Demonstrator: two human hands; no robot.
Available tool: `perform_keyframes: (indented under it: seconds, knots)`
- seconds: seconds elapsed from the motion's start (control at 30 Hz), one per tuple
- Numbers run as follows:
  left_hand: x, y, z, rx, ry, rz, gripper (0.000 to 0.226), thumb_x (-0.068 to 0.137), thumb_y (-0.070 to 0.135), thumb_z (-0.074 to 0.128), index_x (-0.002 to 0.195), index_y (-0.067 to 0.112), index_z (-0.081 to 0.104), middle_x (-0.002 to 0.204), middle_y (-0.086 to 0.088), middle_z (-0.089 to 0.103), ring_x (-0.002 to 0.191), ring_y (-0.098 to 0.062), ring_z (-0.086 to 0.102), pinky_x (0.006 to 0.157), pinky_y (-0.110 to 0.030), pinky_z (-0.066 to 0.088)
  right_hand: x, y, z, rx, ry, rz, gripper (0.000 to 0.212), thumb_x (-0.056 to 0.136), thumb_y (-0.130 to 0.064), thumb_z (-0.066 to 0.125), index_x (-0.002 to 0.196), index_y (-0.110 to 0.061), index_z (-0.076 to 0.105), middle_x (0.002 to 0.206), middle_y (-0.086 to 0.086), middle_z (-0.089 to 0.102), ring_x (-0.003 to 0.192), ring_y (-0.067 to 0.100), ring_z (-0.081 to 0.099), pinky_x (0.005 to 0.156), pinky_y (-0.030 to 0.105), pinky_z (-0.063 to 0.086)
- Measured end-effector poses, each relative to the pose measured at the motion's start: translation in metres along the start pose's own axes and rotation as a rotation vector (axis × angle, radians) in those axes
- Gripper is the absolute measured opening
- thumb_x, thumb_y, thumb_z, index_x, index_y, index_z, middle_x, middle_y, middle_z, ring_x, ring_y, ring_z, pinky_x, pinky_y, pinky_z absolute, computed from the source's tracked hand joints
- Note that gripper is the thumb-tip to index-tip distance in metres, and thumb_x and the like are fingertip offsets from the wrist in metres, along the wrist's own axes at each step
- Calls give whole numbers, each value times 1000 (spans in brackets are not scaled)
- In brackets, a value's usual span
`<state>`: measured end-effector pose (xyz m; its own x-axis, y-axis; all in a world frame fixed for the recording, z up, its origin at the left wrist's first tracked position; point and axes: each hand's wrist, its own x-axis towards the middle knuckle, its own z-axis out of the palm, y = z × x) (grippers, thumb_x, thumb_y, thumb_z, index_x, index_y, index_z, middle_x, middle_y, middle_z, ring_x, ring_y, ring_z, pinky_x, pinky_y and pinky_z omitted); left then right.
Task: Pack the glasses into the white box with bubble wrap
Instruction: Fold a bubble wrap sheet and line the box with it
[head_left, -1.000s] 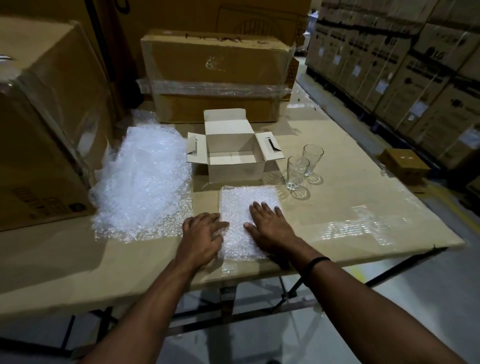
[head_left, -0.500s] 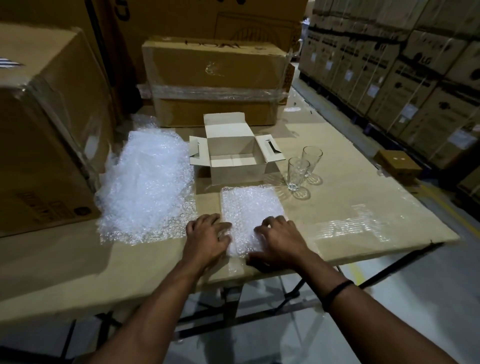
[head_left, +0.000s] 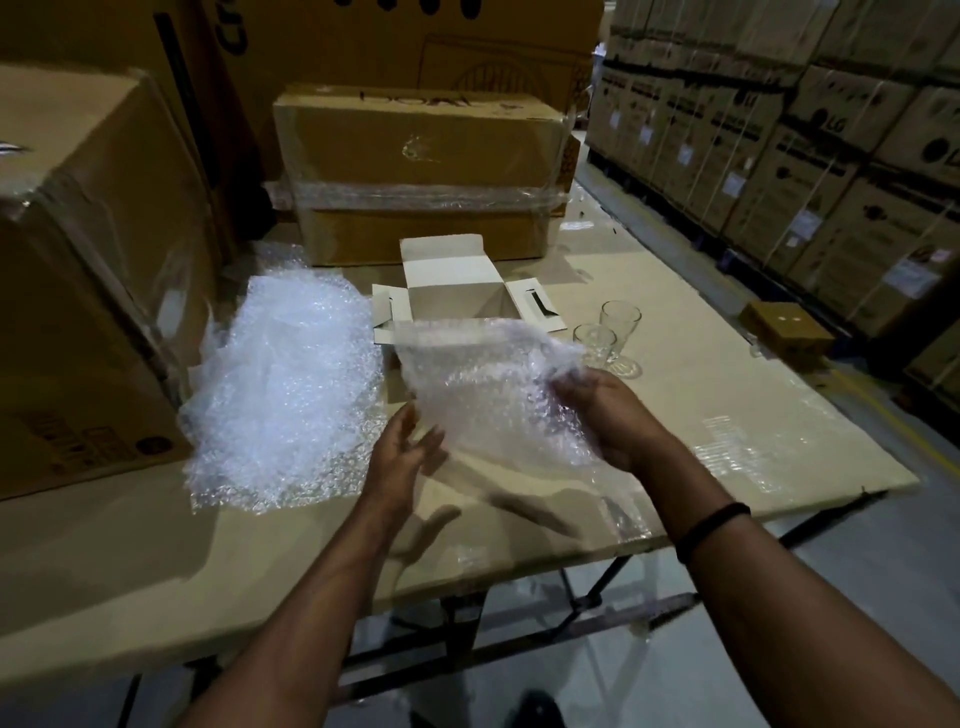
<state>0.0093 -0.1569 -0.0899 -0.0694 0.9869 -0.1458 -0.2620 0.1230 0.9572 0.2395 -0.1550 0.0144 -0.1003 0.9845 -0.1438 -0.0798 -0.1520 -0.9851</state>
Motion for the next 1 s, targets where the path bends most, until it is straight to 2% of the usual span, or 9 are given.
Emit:
perform_keyframes:
  seconds: [0.13,0.27,0.33,0.4,0.47,0.57,0.7,0.8,1.0]
  knots:
    - [18,33,10,-121,-102,-63,92,57,57,86,126,5,56,106,-9,73,96,-28,70,78,-42,59,30,-13,-13,114,36,174,16,98,-5,50,87,-6,61,73,8,65,56,18,62,50,28,51]
    - [55,57,16,50,102,41,17,87,27,70,97,14,71,80,3,72,71,-15,66,63,-29,50,72,-17,-26,-49,109,236,13,98,-9,52,93,-3,62,78,13,63,59,21,58,55,31,49]
    - [73,65,18,159,212,100,8,88,16,69,81,13,68,64,5,61,57,-10,51,53,-23,41,92,-21,-28,-108,145,213,13,97,-14,56,90,-4,61,80,14,60,61,21,55,57,31,46]
    - [88,71,20,232,288,144,9,87,10,70,96,9,66,75,-2,64,65,-15,55,55,-20,46,113,-29,-29,-149,144,165,17,94,-22,63,103,-8,59,88,10,62,68,19,59,56,28,49]
    - [102,77,26,277,356,215,32,86,8,72,116,11,61,92,-7,67,79,-17,62,73,-26,53,138,-36,-35,-293,154,88,51,85,-23,75,128,-19,48,99,8,62,83,20,64,64,32,53]
    - [117,87,37,426,427,345,46,87,12,71,129,20,53,95,1,63,85,-10,62,79,-25,51,164,-45,-39,-567,124,-85,82,77,0,77,138,-36,35,98,8,59,80,28,64,71,43,58]
    - [137,94,43,703,465,487,33,94,13,62,126,19,61,107,-6,68,95,-19,64,79,-20,48,195,-53,-33,-925,12,-238,70,82,6,65,139,-31,46,121,9,59,88,27,62,81,35,55]
    - [158,92,38,1034,461,500,25,94,14,62,118,15,70,113,-12,71,100,-29,65,89,-32,48,222,-48,-29,-1215,-65,-277,54,85,-3,66,136,-17,54,132,10,59,115,27,58,92,26,45]
    - [182,95,24,1448,321,422,33,94,33,61,126,24,66,118,-9,69,114,-29,51,91,-37,27,258,-37,-28,-1397,-190,-210,64,82,-16,74,140,-12,49,137,13,56,125,28,52,100,32,42]
